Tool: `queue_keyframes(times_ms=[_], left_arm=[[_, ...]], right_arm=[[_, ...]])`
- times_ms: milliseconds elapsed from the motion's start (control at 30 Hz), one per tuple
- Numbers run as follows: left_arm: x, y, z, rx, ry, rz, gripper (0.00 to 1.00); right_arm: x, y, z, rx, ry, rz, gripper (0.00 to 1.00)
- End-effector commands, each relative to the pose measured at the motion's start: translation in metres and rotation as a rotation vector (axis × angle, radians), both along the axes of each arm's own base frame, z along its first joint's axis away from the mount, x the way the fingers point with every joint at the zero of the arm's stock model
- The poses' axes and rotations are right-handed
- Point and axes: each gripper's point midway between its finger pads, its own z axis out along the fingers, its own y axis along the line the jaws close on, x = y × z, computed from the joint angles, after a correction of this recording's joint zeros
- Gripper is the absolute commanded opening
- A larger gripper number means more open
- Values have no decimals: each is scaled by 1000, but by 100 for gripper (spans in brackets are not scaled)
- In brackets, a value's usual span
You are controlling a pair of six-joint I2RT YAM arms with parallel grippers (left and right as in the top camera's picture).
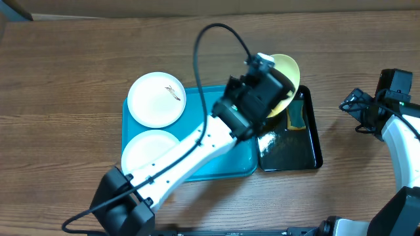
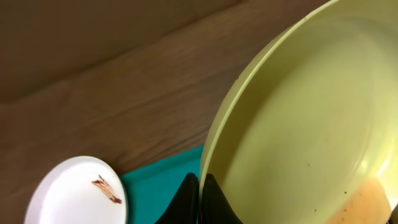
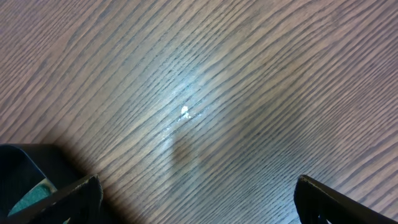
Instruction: Clean dirty plates on tray and stack at the side
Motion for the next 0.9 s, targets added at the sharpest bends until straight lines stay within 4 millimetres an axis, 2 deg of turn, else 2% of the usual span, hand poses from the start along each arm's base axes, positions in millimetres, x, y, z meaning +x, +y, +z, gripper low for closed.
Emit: queue_keyframes(times_ms=[0, 533, 867], left_arm=[[-7, 2, 41, 67, -143, 39, 4], [-61, -18, 79, 284, -362, 66, 4], [-69, -16, 89, 336, -409, 90, 4]], right_arm=[[-2, -5, 6, -24, -16, -15, 100], [-2, -5, 6, -24, -17, -16, 100], [-1, -4, 6, -20, -17, -14, 100]])
